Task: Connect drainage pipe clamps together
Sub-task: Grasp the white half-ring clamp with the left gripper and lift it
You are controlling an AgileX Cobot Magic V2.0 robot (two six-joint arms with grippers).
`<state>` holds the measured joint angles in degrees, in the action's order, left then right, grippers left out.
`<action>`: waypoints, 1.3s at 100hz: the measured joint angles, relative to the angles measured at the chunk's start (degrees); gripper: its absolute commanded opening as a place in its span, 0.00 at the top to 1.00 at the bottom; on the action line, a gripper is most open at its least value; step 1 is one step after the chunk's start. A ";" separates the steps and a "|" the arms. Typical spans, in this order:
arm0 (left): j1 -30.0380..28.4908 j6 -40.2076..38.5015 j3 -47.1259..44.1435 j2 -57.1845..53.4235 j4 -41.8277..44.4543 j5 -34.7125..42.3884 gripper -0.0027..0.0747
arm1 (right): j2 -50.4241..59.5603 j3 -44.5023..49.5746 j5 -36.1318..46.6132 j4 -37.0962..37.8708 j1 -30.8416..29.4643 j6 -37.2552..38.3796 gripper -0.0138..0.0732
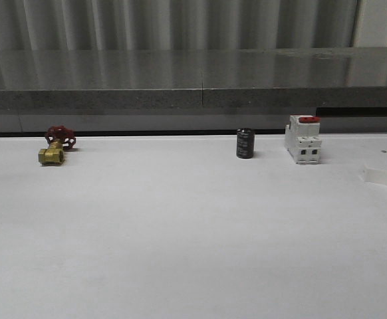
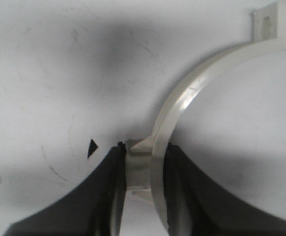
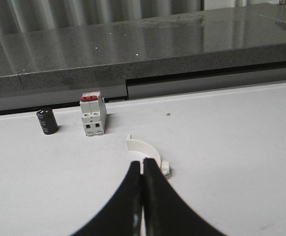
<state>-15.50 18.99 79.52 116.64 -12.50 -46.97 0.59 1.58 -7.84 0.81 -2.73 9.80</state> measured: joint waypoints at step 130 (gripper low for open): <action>39.18 -22.62 -0.92 -1.89 -0.61 3.16 0.74 | 0.00 0.00 0.00 0.00 0.00 0.00 0.92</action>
<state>23.68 -3.63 78.60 114.75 -13.11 -43.81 0.59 1.58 -7.84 0.81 -2.73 9.80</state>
